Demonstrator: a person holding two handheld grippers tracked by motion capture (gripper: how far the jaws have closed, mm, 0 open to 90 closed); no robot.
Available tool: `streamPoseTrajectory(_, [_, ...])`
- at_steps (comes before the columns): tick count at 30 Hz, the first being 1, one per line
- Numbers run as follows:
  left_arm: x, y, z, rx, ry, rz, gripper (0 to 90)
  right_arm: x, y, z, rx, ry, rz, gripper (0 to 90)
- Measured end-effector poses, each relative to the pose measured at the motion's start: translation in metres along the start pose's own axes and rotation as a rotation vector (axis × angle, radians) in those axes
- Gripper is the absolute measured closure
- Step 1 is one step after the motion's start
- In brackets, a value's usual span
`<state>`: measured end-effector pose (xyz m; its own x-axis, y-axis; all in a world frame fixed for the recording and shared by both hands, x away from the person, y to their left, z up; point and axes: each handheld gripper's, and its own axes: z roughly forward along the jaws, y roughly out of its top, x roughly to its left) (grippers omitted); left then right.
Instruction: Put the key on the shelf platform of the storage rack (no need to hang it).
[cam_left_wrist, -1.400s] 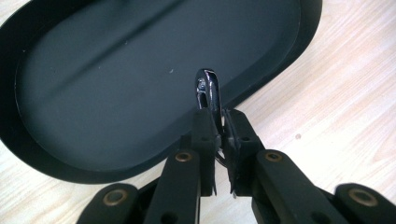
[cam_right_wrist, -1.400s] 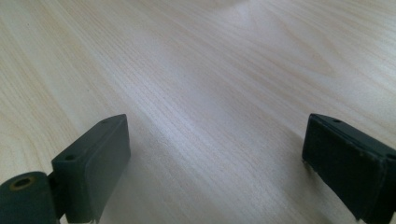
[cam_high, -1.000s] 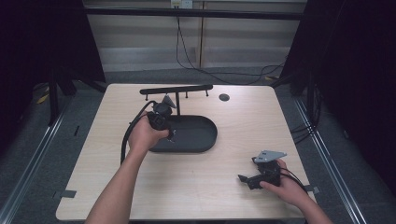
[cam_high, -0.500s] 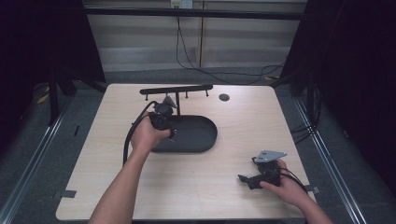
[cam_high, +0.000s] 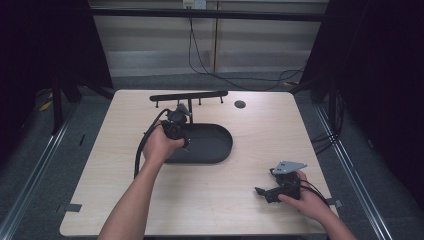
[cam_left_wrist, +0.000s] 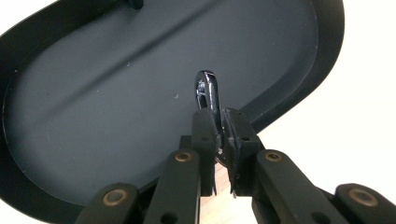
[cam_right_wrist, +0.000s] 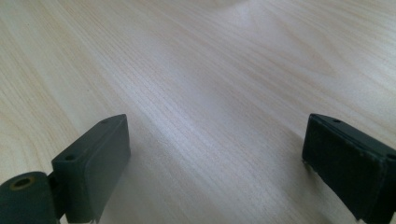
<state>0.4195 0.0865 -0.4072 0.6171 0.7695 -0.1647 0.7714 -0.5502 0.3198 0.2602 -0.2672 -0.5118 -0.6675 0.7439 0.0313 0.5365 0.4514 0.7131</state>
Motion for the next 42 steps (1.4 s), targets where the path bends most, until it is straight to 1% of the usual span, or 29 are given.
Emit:
streamPoseTrajectory(2, [0.000,0.000,0.002,-0.001,-0.004,-0.008,83.6,0.000,0.000,0.000,0.000,0.000,0.000,7.1])
streamPoseTrajectory(4, [0.001,0.000,0.004,0.001,0.000,-0.005,83.6,0.000,0.000,0.000,0.000,0.000,0.000,7.1])
streamPoseTrajectory(5, [0.001,0.000,0.006,0.009,0.000,-0.010,83.6,0.000,0.000,0.000,0.000,0.000,0.000,7.1])
streamPoseTrajectory(6, [0.001,0.001,0.008,0.007,-0.003,-0.005,83.6,0.000,0.000,0.000,0.000,0.000,-0.001,7.1])
streamPoseTrajectory(9, [0.000,0.001,0.011,0.004,0.004,-0.009,83.5,0.000,0.000,0.000,0.001,0.001,-0.001,7.0])
streamPoseTrajectory(18, [-0.002,0.003,0.017,0.003,0.000,-0.006,83.5,0.000,0.000,0.000,0.001,0.003,-0.005,7.1])
streamPoseTrajectory(22, [-0.002,0.005,0.020,0.011,-0.005,-0.018,83.5,0.000,0.000,0.000,0.001,0.004,-0.006,7.1])
streamPoseTrajectory(23, [-0.002,0.005,0.021,0.006,-0.002,-0.012,83.5,0.000,0.000,0.000,0.001,0.003,-0.006,7.1])
streamPoseTrajectory(26, [-0.002,0.006,0.022,0.007,-0.002,-0.012,83.5,0.000,0.000,0.000,0.001,0.003,-0.006,7.1])
streamPoseTrajectory(30, [-0.002,0.007,0.026,0.002,0.001,-0.021,83.4,0.000,0.000,0.000,0.001,0.004,-0.006,7.1])
streamPoseTrajectory(39, [-0.002,0.010,0.029,-0.001,0.005,-0.024,83.3,0.000,0.000,-0.001,0.002,0.005,-0.009,7.0])
streamPoseTrajectory(42, [-0.001,0.010,0.031,-0.009,0.010,-0.027,83.2,0.000,0.000,-0.001,0.002,0.005,-0.010,7.0])
